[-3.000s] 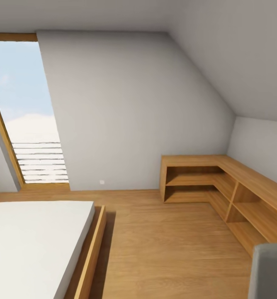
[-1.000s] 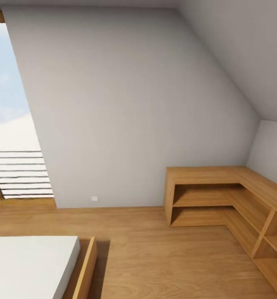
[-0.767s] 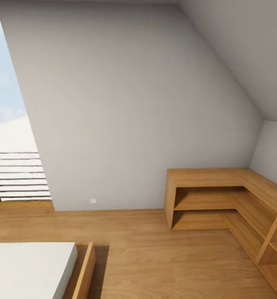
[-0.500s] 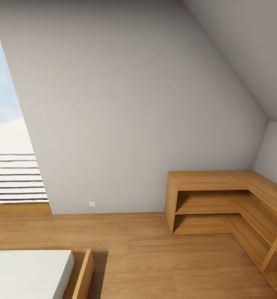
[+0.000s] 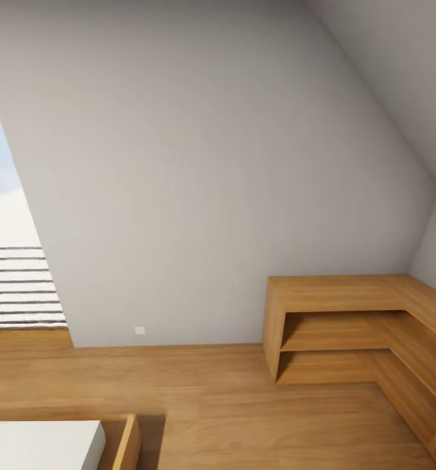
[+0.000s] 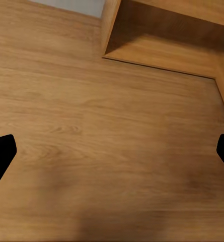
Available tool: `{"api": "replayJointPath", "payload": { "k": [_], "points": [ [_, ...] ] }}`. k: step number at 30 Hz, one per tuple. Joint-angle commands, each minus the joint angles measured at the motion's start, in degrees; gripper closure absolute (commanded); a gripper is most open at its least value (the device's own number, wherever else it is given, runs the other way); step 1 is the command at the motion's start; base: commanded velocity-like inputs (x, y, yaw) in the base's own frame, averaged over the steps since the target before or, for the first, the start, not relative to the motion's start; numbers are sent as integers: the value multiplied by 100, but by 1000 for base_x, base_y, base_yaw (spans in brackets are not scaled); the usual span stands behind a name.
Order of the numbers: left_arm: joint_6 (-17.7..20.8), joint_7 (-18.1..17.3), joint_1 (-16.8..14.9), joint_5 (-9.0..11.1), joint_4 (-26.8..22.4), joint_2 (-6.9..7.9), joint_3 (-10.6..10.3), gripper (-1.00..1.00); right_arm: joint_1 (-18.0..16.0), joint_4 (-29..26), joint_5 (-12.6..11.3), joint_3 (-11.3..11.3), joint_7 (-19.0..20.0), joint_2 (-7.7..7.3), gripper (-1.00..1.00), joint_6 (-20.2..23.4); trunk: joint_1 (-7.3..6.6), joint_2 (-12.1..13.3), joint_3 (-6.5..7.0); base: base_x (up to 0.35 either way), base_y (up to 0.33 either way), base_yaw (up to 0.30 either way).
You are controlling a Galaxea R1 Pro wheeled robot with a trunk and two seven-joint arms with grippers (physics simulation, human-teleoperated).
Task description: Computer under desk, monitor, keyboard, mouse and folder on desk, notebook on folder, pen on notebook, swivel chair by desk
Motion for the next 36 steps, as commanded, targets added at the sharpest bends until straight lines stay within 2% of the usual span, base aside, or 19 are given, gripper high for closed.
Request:
{"api": "replayJointPath", "payload": {
  "k": [1, 13, 26, 32, 36],
  "points": [
    [-7, 27, 4, 11, -8, -1, -14, -100, 2, -2, -47, 50, -16, -1, -100, -10, 5, -2, 0, 320, 0, 0],
    [-7, 27, 4, 9, -8, 1, -14, -100, 1, -2, -46, 55, -15, -1, -100, -11, 5, -2, 6, 320, 0, -12],
    [-7, 27, 4, 13, 5, -3, -14, -100, 1, -2, -39, 56, -15, -8, -100, -11, 5, -2, 81, 310, -45, -152],
    [1, 30, 4, 21, 11, 1, -12, -100, 5, 36, -45, 43, -21, -14, -100, -11, 5, -2, 119, 124, -123, -174],
    [0, 29, 4, 24, 98, 8, -1, -100, 9, 348, -55, 46, -18, 0, -100, -34, 5, -2, 147, 13, -19, -174]
  ]
}}
